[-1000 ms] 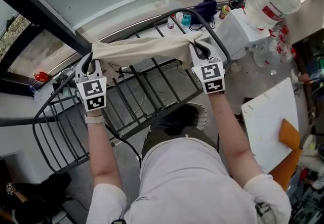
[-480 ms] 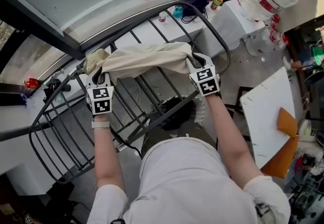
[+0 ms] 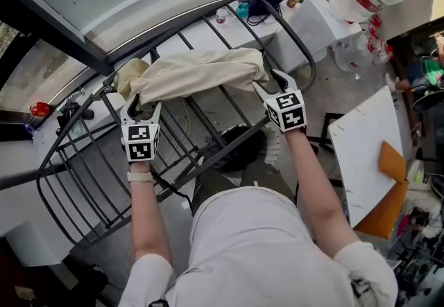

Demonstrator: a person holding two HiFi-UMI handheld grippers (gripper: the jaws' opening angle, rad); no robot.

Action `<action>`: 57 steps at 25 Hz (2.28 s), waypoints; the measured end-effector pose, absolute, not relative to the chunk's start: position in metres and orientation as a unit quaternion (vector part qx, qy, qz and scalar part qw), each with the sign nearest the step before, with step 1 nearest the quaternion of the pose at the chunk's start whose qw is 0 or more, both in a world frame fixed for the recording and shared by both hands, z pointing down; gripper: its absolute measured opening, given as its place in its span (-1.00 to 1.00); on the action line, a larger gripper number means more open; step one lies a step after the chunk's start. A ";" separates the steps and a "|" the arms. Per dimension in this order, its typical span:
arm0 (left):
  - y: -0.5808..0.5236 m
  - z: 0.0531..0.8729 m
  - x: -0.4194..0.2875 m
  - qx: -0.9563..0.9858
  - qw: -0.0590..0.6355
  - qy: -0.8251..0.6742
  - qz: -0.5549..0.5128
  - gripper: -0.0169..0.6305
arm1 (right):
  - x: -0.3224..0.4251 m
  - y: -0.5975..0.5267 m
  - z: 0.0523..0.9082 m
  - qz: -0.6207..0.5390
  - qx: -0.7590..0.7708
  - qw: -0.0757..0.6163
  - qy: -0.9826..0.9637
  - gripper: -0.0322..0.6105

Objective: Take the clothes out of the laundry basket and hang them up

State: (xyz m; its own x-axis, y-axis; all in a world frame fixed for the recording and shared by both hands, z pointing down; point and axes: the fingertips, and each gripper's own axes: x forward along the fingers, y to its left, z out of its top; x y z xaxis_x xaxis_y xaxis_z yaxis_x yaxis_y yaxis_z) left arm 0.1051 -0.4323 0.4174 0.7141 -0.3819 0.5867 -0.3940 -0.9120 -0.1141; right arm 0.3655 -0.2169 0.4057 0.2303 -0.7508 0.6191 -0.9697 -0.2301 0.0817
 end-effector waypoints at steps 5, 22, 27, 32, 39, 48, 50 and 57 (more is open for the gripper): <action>-0.413 0.414 0.093 0.928 0.012 -0.204 0.311 -0.07 | 0.346 -0.200 0.399 0.220 0.758 0.207 -0.578 -0.14; -0.273 0.360 0.032 0.916 -0.024 -0.284 0.281 -0.07 | 0.303 -0.077 0.373 0.162 0.736 0.129 -0.644 -0.14; -0.211 0.357 0.008 0.910 -0.027 -0.301 0.284 -0.07 | 0.280 -0.035 0.393 0.176 0.714 0.124 -0.666 -0.14; -0.150 0.379 -0.024 0.901 -0.012 -0.310 0.302 -0.07 | 0.245 -0.003 0.427 0.198 0.683 0.133 -0.690 -0.14; -0.082 0.425 -0.072 0.881 0.042 -0.334 0.333 -0.07 | 0.186 0.025 0.491 0.235 0.619 0.177 -0.728 -0.14; -0.046 0.477 -0.144 0.854 0.129 -0.358 0.355 -0.07 | 0.101 0.030 0.570 0.287 0.532 0.254 -0.755 -0.14; -0.042 0.487 -0.160 0.848 0.148 -0.359 0.360 -0.07 | 0.083 0.025 0.587 0.293 0.516 0.271 -0.758 -0.14; -0.043 0.528 -0.218 0.831 0.190 -0.358 0.380 -0.07 | 0.029 -0.001 0.667 0.328 0.483 0.307 -0.751 -0.14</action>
State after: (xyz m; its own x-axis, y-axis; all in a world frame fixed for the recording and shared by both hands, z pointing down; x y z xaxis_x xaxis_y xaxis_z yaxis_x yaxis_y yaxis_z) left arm -0.2179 -0.0433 0.5277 0.4546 -0.4515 0.7678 -0.7403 -0.6708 0.0439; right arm 0.0287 -0.0015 0.6667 -0.3443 -0.5250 0.7783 -0.9278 0.3173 -0.1964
